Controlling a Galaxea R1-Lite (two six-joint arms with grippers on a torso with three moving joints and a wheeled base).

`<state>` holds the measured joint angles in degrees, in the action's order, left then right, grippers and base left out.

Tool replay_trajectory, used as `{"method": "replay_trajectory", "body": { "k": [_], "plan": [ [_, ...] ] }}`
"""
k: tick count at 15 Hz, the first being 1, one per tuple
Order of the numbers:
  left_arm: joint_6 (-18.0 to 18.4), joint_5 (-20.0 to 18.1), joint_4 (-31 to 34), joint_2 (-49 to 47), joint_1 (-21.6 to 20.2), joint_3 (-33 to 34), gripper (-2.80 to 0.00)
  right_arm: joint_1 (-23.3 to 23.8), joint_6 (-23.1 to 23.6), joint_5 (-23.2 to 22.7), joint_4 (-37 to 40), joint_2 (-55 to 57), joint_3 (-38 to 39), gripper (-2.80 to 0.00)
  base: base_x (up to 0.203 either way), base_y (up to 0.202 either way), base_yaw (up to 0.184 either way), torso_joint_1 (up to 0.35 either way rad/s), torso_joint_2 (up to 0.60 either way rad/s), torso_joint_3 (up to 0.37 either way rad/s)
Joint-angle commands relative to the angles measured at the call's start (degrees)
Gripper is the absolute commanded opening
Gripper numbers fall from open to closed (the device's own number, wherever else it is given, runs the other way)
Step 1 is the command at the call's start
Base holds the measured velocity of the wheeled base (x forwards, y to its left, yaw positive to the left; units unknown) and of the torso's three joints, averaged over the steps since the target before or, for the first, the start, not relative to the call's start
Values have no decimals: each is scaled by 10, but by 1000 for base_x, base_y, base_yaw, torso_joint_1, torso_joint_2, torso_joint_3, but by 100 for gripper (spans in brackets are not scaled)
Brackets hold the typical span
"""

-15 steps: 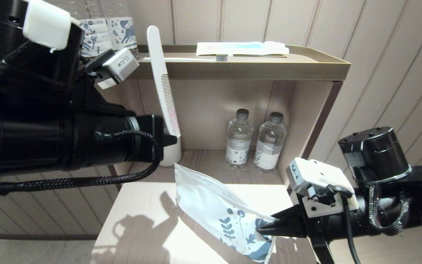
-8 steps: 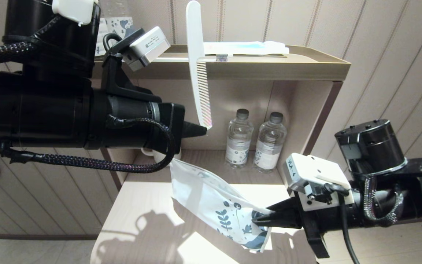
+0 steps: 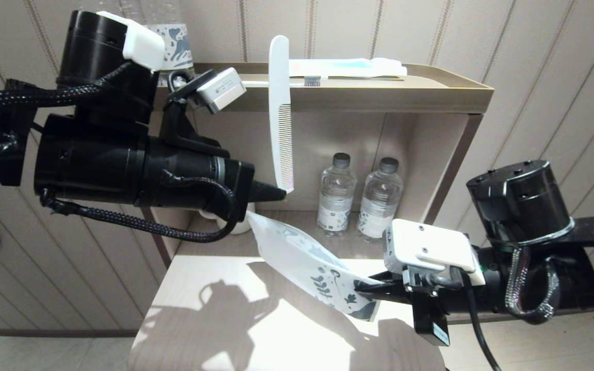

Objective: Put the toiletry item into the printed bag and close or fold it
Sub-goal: Place the comb into the storage bag

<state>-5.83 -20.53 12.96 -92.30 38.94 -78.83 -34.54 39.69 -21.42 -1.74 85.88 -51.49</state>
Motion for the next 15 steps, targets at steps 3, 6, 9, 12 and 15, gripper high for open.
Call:
{"method": "replay_trajectory", "body": {
  "k": [3, 6, 9, 12, 15],
  "plan": [
    [27, -27, -4, -49, 0, -11, -280, -5, 3, -1, 16, -15, -6, -280, 0, 0, 0, 0, 0, 0],
    [47, -61, -4, -57, -1, 0, -280, -5, 3, -2, 17, -16, -5, -280, 0, 0, 0, 0, 0, 0],
    [127, -114, -3, -41, -18, 47, -280, -4, 3, -3, 17, -15, -4, -280, 0, 0, 0, 0, 0, 0],
    [235, -141, 2, -42, -34, 64, -280, -4, 2, -5, 17, -13, 0, -280, 0, 0, 0, 0, 0, 0],
    [297, -142, 13, -47, -34, 63, -280, -4, 2, -6, 17, -11, 3, -280, 0, 0, 0, 0, 0, 0]
  ]
}}
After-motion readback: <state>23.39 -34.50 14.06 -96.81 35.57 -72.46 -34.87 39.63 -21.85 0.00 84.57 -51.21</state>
